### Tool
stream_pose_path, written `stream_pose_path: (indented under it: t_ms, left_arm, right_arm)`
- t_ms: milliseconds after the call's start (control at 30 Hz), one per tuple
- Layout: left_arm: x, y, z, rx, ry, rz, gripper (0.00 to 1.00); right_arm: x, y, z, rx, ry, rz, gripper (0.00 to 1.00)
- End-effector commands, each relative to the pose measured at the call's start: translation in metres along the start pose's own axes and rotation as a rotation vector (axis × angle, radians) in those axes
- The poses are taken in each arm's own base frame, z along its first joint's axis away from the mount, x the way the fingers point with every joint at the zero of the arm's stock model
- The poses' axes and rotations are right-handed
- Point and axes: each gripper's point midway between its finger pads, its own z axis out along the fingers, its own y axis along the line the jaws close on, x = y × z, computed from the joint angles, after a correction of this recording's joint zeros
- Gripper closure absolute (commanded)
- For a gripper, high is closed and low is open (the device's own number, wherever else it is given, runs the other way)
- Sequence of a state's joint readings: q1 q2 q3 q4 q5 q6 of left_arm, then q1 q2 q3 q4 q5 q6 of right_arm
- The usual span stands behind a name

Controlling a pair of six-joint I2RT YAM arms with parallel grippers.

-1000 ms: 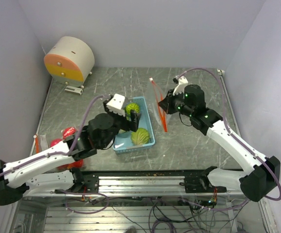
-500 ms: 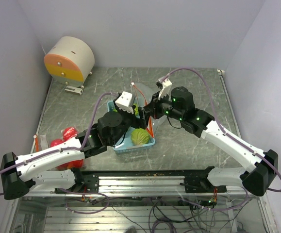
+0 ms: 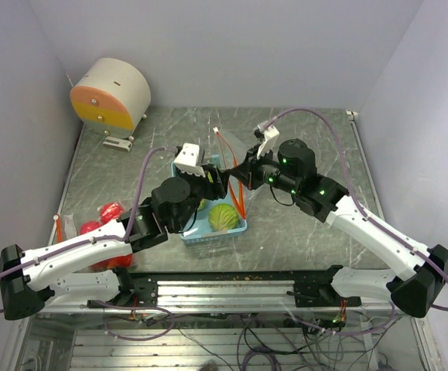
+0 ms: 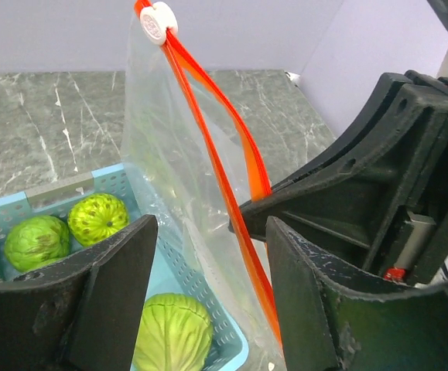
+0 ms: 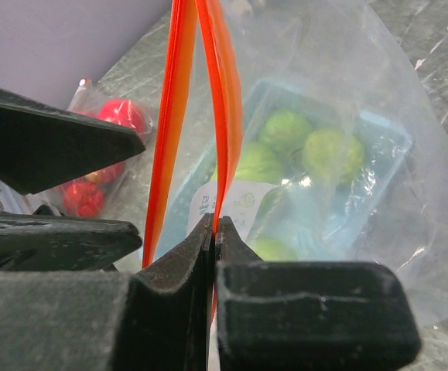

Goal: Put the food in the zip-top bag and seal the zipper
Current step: Open the zipper of the food storage bag.

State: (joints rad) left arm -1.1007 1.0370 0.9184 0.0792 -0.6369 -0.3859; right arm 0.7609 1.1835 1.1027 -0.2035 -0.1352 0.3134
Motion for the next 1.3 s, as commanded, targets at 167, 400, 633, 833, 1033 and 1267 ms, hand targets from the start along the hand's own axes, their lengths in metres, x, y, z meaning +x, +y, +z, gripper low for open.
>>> stream_pose_path:
  t_ms: [167,400,633,833,1033,1267]
  left_arm:
    - [-0.004,-0.001,0.008,-0.020,-0.033,-0.037,0.31]
    - [0.005,0.011,0.014,-0.101,-0.014,-0.013,0.54]
    - [0.016,0.025,0.014,-0.139,-0.006,-0.021,0.45]
    - [0.020,0.029,0.019,-0.145,0.002,-0.029,0.35]
    - [0.015,0.038,0.013,-0.173,0.022,0.021,0.92]
    - [-0.018,0.078,-0.026,-0.329,0.076,0.177,0.93]
  right_arm:
    - [-0.016,0.028,-0.009,-0.081,-0.039,-0.051,1.00]
    - [-0.016,0.036,-0.017,-0.086,-0.053,-0.080,1.00]
    - [-0.022,0.039,-0.026,-0.099,-0.070,-0.090,1.00]
    - [-0.024,0.048,-0.033,-0.149,-0.083,-0.094,1.00]
    - [-0.028,0.025,-0.035,-0.007,-0.105,-0.067,1.00]
    - [-0.035,-0.041,-0.054,0.381,-0.153,0.003,1.00]
